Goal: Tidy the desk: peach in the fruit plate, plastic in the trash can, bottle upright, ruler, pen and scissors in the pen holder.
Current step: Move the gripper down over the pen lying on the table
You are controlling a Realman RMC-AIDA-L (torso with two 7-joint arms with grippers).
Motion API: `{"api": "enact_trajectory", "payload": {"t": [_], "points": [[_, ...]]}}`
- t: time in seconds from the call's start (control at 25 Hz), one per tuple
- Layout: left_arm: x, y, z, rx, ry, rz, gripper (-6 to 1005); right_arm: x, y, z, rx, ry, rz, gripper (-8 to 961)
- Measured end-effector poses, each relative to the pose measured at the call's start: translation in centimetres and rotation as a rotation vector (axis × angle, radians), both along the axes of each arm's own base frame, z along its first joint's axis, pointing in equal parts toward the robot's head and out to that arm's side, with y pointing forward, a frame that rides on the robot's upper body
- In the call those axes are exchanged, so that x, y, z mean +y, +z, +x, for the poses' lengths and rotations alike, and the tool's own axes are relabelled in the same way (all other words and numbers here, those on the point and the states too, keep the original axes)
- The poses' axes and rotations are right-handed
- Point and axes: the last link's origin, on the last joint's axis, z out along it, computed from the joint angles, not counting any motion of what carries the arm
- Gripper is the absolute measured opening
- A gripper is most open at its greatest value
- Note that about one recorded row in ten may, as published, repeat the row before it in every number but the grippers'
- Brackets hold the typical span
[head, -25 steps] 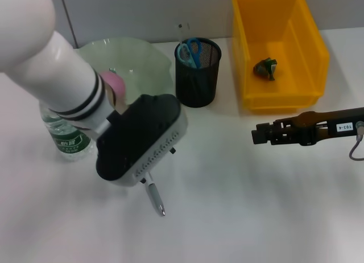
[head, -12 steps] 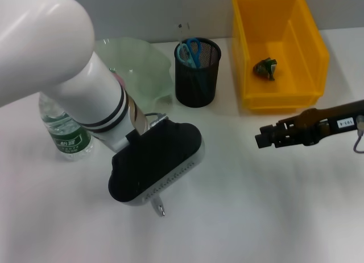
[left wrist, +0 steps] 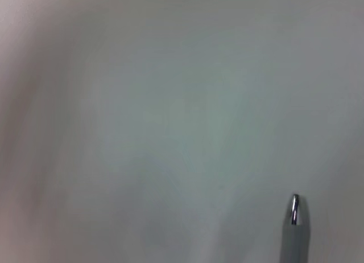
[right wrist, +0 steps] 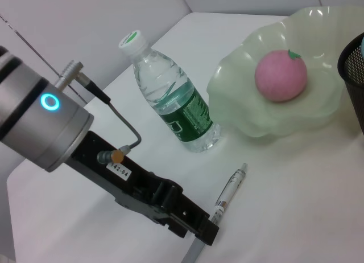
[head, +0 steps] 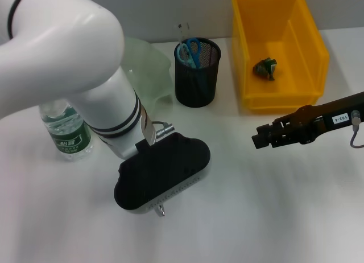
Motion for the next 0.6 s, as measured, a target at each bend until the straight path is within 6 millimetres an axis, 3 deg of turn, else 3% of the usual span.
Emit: {"api": "enact_trajectory", "payload": {"t": [0.16,0.4,0.6], "points": [[0.22,-0.1,-0.11,0.01,-0.002,0.004,694,0.05,0.04,-0.05,-0.002,0.003,0.002,438],[0.66,-0.15,-0.69,0.045,0.002,0.012,457,0.23,0.05,-0.17,-0.004,0.006,0.007,439],[0.97,-0.38,-1.0,0.059,-0.007,0.011,434,0.33,-0.04,-0.22,-0.006,0.011,0.013,440]]}}
